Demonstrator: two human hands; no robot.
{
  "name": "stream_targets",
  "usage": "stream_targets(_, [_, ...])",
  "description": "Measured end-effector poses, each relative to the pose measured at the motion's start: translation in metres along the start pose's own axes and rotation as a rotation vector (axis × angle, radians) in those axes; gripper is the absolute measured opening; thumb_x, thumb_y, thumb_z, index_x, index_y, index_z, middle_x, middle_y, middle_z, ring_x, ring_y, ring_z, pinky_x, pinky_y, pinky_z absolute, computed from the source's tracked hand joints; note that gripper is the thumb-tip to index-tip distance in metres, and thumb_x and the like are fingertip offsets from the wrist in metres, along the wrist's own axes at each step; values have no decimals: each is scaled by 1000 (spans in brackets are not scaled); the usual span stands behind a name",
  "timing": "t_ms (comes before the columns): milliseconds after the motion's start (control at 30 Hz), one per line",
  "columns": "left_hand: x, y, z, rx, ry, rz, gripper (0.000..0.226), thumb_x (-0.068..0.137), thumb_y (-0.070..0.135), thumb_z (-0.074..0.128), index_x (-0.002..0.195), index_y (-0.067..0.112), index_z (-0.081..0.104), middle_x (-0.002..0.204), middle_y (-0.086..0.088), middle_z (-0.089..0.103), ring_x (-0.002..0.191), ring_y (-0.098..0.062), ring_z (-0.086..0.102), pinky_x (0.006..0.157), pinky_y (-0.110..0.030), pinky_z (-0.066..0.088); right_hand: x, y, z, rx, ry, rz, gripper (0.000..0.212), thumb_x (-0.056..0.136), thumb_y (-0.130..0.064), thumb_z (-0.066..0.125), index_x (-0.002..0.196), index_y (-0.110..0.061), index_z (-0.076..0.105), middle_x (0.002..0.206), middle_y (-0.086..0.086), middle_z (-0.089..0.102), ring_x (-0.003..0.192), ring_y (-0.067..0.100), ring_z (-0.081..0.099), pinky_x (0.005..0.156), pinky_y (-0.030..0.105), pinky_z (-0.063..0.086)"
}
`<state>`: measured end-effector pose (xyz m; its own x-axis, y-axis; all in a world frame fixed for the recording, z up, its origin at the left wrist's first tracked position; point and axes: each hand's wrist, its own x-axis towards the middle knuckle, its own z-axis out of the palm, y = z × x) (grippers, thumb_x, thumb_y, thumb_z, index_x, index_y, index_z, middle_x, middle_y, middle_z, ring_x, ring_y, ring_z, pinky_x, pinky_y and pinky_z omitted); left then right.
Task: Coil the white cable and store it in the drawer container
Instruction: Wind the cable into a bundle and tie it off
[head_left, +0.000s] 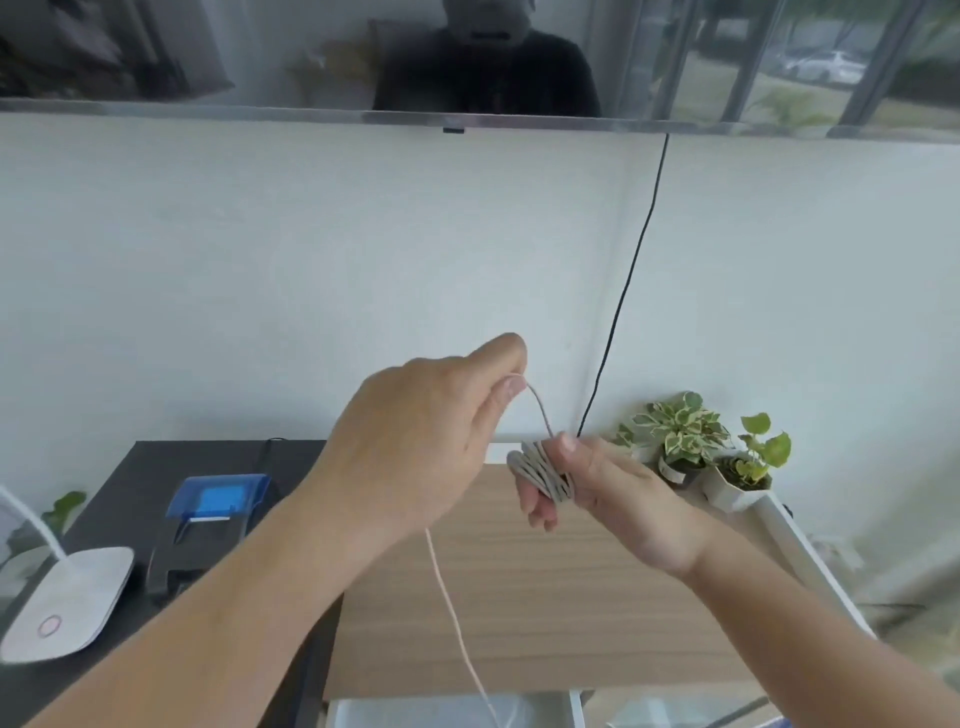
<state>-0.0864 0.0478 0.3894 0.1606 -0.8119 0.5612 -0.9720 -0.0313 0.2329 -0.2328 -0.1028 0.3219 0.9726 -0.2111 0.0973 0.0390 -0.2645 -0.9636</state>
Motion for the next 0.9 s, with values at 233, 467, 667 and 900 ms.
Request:
stream_targets(233, [-37, -5, 71, -270, -302, -133, 14, 110, 34, 32, 98, 37, 39, 64, 6, 53, 69, -25, 64, 68, -38, 52, 12, -62, 3, 329, -1, -415, 30, 103, -23, 42, 92, -4, 63, 81, 7, 53, 80, 28, 53, 73, 35, 44])
stream_targets(467, [-34, 6, 23, 64, -127, 0, 30, 102, 42, 38, 75, 37, 26, 44, 9, 27, 38, -7, 31, 40, -28, 31, 15, -25, -10, -272, 63, -50, 30, 100, -19, 36, 90, -2, 58, 83, 0, 55, 83, 18, 54, 84, 34, 44])
stream_targets(667, [-11, -46, 10, -121, -140, -60, 40, 105, 47, 39, 76, 20, 47, 58, 0, 50, 56, -17, 49, 54, -31, 42, -19, -46, 40, 92, -249, -127, 34, 106, -19, 40, 112, 6, 62, 93, 21, 60, 94, 38, 58, 92, 39, 44])
stream_targets(900, [-74, 20, 47, -223, -364, -24, 35, 108, 47, 27, 79, 28, 33, 65, 1, 53, 58, -16, 53, 66, -39, 51, 25, -67, -8, -114, 320, -352, 21, 100, -5, 56, 90, 8, 70, 98, 6, 78, 124, 11, 63, 97, 31, 53])
